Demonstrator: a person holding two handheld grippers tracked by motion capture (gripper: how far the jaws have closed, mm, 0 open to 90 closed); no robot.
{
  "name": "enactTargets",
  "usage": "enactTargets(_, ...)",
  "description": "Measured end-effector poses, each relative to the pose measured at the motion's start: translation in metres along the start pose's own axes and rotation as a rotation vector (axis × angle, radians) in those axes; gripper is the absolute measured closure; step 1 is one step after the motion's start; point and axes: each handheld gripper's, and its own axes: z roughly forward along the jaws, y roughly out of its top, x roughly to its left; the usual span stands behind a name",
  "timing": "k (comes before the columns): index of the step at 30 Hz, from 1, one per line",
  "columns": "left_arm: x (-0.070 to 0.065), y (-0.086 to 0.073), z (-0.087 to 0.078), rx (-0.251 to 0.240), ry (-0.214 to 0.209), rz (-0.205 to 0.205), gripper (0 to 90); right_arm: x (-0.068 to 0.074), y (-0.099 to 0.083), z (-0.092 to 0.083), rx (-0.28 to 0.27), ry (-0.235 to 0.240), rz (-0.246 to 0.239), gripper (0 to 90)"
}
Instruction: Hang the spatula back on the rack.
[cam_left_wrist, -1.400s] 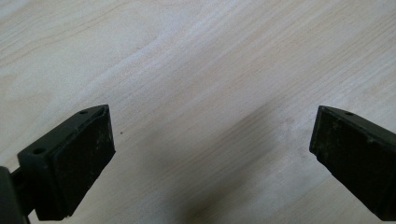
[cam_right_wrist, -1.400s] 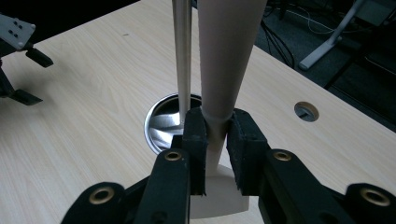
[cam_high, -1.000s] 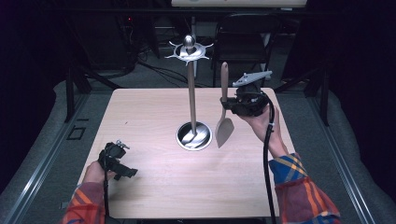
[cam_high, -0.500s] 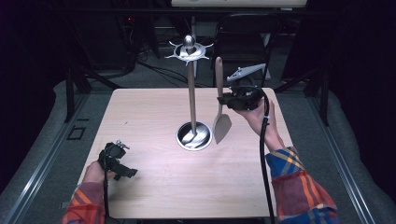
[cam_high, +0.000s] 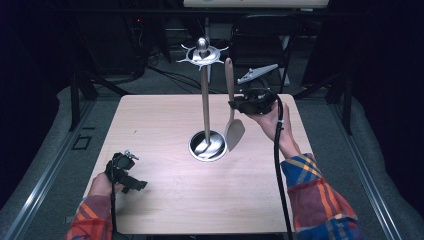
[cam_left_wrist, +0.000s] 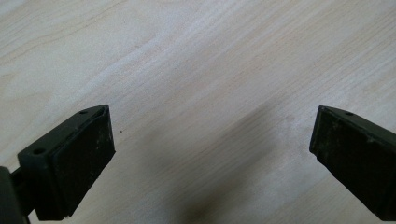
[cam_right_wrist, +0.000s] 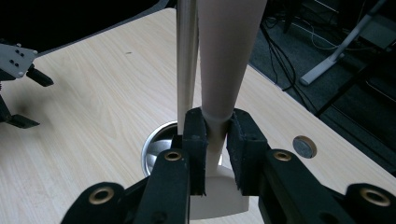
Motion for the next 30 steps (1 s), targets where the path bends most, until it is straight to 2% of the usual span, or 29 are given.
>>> enactTargets(12,0.0,0.0,0.001,0.005,-0.002,0.003,0.0,-0.002,0.004,0.008,0.021,0.001,-0.003,77.8)
enactTargets(23,0.001,0.0,0.001,0.006,-0.002,0.003,0.0,0.0,0.009,0.014,0.014,0.002,-0.004,77.8)
enactTargets(30,0.001,0.0,0.0,0.004,-0.001,0.004,0.0,0.0,0.011,0.017,0.013,-0.013,-0.009,77.7)
